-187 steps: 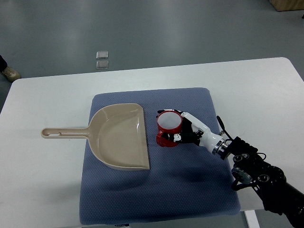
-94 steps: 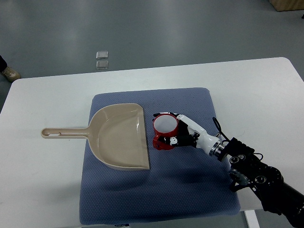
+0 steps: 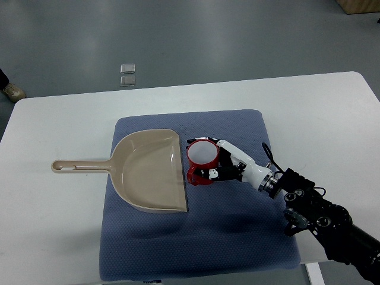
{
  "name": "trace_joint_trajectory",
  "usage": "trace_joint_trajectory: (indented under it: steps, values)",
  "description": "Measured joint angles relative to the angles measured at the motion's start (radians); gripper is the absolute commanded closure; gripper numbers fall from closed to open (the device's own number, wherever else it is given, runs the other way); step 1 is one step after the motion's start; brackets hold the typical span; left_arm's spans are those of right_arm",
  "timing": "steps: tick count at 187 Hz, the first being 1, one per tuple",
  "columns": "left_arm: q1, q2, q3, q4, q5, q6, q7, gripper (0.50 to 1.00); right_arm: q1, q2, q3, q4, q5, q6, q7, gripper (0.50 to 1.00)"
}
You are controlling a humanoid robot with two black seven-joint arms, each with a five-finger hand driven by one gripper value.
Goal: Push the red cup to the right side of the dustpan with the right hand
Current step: 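Push the red cup with the right hand toward the dustpan, then hold the red cup against the dustpan's edge with the right hand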
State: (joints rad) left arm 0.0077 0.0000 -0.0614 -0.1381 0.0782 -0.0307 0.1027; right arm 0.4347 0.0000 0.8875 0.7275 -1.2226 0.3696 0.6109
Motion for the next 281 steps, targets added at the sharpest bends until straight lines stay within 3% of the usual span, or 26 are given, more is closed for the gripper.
trace_joint_trajectory:
  steps: [135,162,195,281]
  values:
    - [0.000,0.000,0.000,0.000,0.000,0.000,0.000,0.500,0.002,0.000,-0.090,0.036,0.028,-0.049,0.000,0.715]
    - [0.000,0.000,0.000,0.000,0.000,0.000,0.000,0.500,0.002,0.000,-0.098,0.038,0.028,-0.057,0.000,0.687]
    - [0.000,0.000,0.000,0.000,0.000,0.000,0.000,0.500,0.003,0.000,-0.109,0.038,0.028,-0.065,0.000,0.613]
    - [0.000,0.000,0.000,0.000,0.000,0.000,0.000,0.500,0.002,0.000,-0.110,0.033,0.028,-0.062,0.000,0.599]
